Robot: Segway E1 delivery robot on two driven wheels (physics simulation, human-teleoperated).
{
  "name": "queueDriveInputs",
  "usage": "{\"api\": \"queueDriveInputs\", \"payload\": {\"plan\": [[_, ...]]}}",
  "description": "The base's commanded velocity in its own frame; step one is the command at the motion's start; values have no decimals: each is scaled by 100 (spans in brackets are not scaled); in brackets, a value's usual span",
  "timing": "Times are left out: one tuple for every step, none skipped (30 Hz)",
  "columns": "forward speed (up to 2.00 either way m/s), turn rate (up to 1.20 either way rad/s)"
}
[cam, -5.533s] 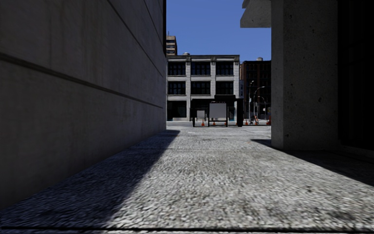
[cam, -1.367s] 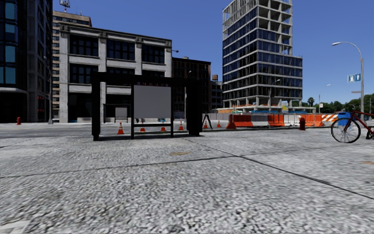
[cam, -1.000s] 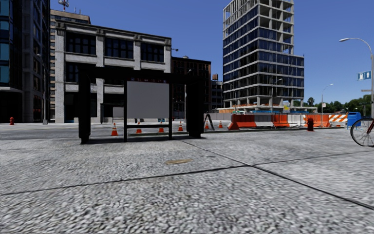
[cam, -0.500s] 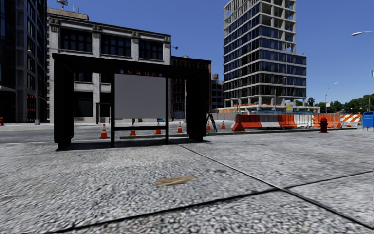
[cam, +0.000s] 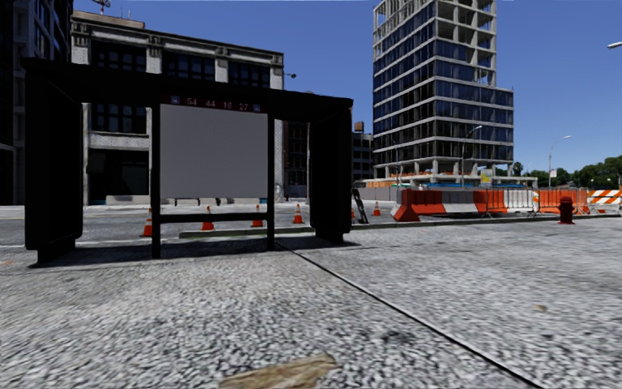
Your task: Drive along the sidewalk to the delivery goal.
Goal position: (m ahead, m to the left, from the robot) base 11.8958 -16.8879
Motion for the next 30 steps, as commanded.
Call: {"api": "queueDriveInputs", "payload": {"plan": [[200, 0], [200, 0], [200, 0], [200, 0], [200, 0], [200, 0], [200, 0], [200, -2], [200, -7], [200, -84], [200, -87], [200, -97], [200, -100], [200, -100], [200, -101], [200, -102], [200, -102], [200, -102], [200, -102], [200, -102], [200, -102], [200, -102], [200, -102], [200, -102], [200, -102], [200, -102], [200, -102], [200, -102], [200, -102], [200, -102]]}}
